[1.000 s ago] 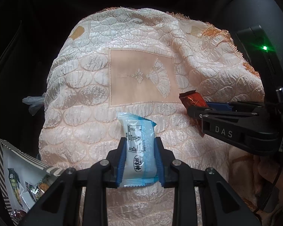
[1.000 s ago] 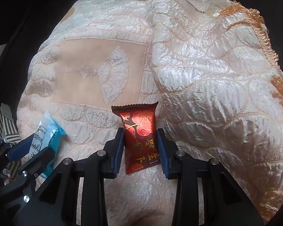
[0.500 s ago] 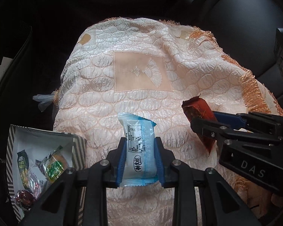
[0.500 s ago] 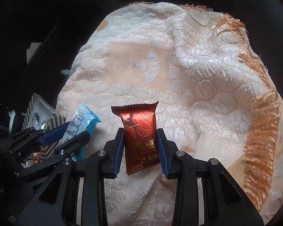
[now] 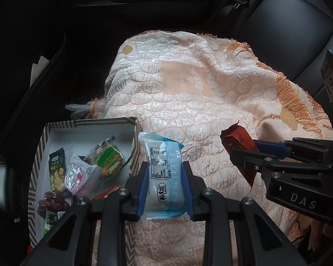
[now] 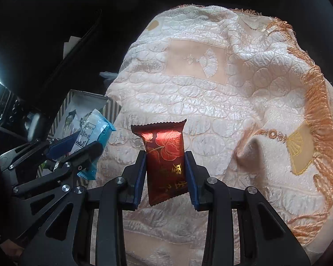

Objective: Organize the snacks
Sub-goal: 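Carry the blue cake and red candy over the white box with both grippers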

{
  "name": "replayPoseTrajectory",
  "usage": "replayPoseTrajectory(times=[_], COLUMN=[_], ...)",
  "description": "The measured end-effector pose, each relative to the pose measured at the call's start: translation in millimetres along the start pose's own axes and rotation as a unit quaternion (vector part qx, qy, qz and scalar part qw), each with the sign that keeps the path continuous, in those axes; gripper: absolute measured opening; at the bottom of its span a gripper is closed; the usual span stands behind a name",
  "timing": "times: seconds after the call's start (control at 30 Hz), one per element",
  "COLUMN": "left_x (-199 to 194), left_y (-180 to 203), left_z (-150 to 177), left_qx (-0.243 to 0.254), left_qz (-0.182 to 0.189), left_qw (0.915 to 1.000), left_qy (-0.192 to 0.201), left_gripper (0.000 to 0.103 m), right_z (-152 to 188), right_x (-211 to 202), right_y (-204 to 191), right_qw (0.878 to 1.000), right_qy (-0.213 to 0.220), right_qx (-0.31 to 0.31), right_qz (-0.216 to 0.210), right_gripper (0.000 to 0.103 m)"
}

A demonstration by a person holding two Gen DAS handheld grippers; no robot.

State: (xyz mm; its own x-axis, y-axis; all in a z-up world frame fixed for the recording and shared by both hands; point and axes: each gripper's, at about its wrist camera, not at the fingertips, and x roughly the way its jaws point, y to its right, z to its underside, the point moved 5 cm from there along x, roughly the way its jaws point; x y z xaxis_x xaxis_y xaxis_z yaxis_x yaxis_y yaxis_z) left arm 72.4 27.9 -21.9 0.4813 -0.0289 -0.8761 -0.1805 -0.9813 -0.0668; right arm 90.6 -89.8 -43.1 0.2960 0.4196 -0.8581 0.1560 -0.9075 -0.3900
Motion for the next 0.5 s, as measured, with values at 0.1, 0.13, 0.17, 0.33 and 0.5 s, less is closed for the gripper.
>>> replayPoseTrajectory(times=[0.1, 0.13, 0.17, 0.33, 0.5], left_x=[-4.1, -5.9, -7.6, -15.2, -18.6], left_y=[-10.1, -13.3, -16.0, -28.9, -41.3], left_z=[7.8, 10.4, 12.9, 24.1, 32.7], left_qx=[-0.006, -0.008, -0.01, -0.017, -0.025], left_qz=[-0.005, -0.005, -0.006, -0.011, -0.014], left_qw=[1.0, 1.0, 0.9999, 0.9998, 0.9996], left_qy=[0.001, 0.001, 0.002, 0.006, 0.006], left_gripper=[0.031, 0.031, 0.031, 0.031, 0.031], right_z=[7.6, 9.6, 11.3, 16.9, 21.1], right_x=[-0.6, -0.4, -0.3, -1.3, -0.1], right_y=[-12.8, -17.3, -21.9, -42.5, -59.1], right_qw=[1.0, 1.0, 1.0, 0.999, 0.999], right_qy=[-0.003, -0.004, -0.004, -0.007, -0.011], right_qx=[-0.006, -0.009, -0.013, -0.029, -0.044], right_qz=[-0.009, -0.01, -0.011, -0.019, -0.023], right_gripper=[0.033, 0.033, 0.033, 0.033, 0.033])
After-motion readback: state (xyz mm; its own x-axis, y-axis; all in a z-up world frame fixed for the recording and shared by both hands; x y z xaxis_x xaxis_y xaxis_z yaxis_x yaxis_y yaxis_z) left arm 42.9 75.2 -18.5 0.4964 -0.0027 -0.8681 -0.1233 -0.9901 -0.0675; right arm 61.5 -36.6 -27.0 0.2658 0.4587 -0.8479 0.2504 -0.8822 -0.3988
